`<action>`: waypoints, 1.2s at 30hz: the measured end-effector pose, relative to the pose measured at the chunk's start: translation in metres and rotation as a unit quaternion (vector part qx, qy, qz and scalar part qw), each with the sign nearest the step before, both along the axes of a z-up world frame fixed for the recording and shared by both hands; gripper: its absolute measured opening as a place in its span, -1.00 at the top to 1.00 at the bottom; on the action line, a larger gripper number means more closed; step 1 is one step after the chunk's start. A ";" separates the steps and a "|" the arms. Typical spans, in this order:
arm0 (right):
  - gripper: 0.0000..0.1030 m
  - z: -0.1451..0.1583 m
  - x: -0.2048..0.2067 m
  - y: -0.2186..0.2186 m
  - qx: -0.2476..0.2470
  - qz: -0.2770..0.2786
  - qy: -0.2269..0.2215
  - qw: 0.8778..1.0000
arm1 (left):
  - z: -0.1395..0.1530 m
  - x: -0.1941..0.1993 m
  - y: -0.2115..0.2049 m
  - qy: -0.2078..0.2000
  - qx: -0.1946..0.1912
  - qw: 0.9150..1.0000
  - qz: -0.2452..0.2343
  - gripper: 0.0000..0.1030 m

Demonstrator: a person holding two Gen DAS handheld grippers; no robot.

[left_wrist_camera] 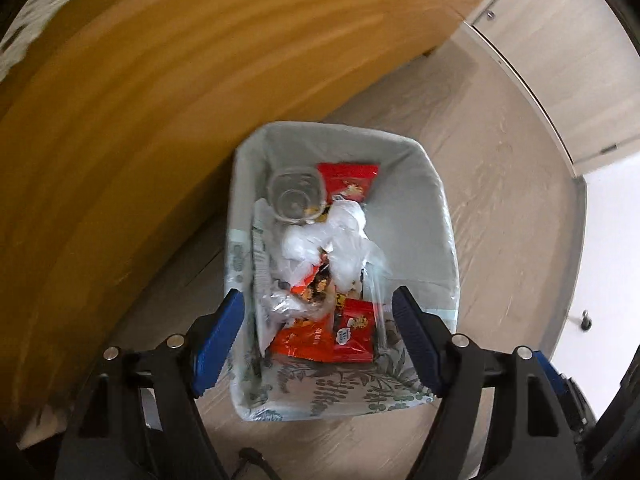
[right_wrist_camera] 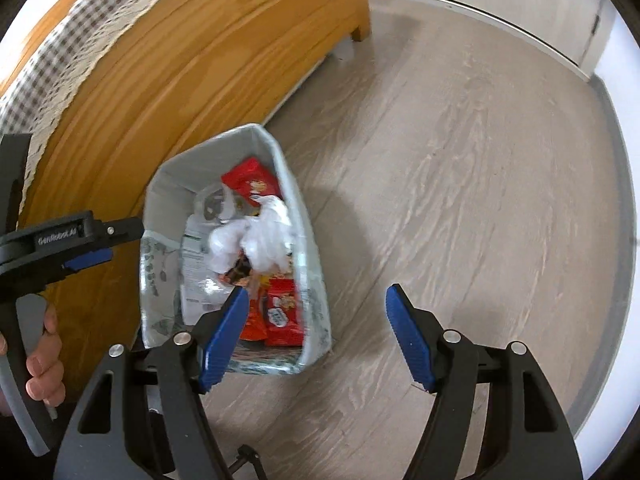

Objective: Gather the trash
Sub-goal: 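Move both open tools back over the trash on the blanket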

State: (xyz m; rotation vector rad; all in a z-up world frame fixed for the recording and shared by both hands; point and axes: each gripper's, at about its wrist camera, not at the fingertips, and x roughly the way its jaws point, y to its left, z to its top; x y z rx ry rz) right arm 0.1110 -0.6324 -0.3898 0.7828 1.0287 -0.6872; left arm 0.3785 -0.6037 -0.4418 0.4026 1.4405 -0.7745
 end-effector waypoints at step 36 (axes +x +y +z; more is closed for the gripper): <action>-0.38 0.259 0.136 0.148 -0.210 0.147 -0.098 0.962 | 0.307 0.078 0.307 -0.234 -0.270 0.923 0.144 -0.64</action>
